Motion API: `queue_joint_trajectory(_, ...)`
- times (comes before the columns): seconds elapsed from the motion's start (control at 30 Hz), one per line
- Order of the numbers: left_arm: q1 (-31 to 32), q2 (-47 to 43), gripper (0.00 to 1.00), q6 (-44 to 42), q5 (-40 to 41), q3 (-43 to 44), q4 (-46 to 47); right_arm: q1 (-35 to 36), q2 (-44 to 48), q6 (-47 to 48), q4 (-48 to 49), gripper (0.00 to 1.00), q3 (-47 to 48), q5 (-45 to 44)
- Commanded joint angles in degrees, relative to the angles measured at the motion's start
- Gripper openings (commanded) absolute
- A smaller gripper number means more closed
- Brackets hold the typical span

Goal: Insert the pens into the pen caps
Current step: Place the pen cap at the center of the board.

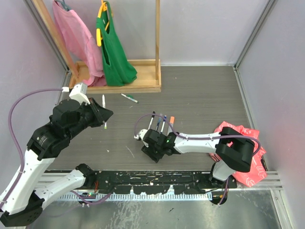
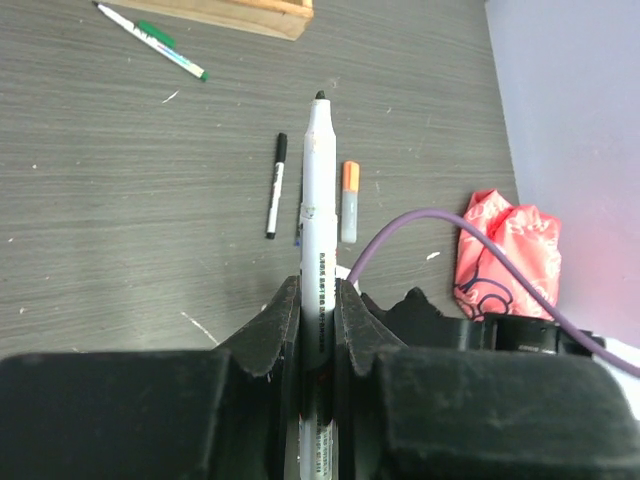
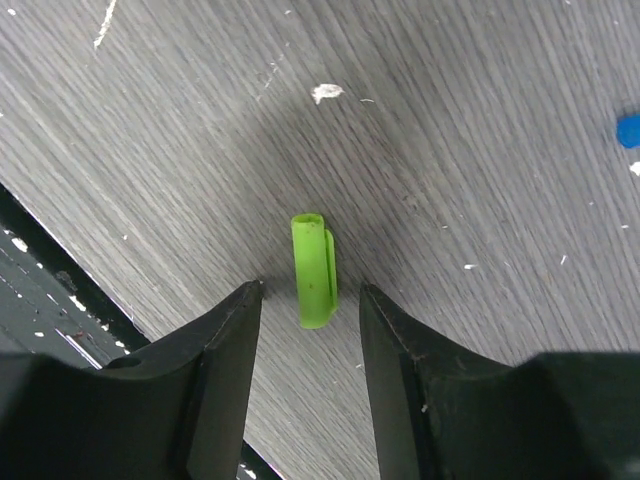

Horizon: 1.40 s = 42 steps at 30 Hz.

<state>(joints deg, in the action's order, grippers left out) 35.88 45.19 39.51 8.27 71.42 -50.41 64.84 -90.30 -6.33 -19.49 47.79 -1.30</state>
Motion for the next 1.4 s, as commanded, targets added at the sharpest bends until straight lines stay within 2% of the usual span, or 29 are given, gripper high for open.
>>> queue_joint_trajectory(0.0, -0.3, 1.1, 0.00, 2.8, 0.0, 5.6, 2.3, 0.1, 1.9, -4.3, -2.0, 0.51, -1.5, -4.6)
queue_joint_trajectory(0.17, -0.3, 2.4, 0.02, 3.3, -0.4, 8.0, 2.9, 0.0, 3.2, -7.1, -3.3, 0.53, -1.8, -7.1)
queue_joint_trajectory(0.43, -0.3, 1.7, 0.02, 4.0, -1.5, 5.5, 7.0, -0.4, 3.5, -9.9, -5.3, 0.54, -1.5, -10.3)
queue_joint_trajectory(0.67, -0.3, 1.4, 0.00, 4.5, -0.9, 5.5, 7.1, -3.1, 3.1, -10.6, -5.7, 0.54, -1.2, -13.8)
queue_joint_trajectory(1.2, -0.3, 1.0, 0.00, 3.5, 0.1, 6.0, 8.1, -8.0, 0.3, -8.0, -1.8, 0.54, 0.2, -11.7)
queue_joint_trajectory(1.37, -0.3, 1.0, 0.00, 4.2, 0.7, 6.0, 7.6, -8.5, -1.7, -7.4, -1.1, 0.54, 2.1, -8.3)
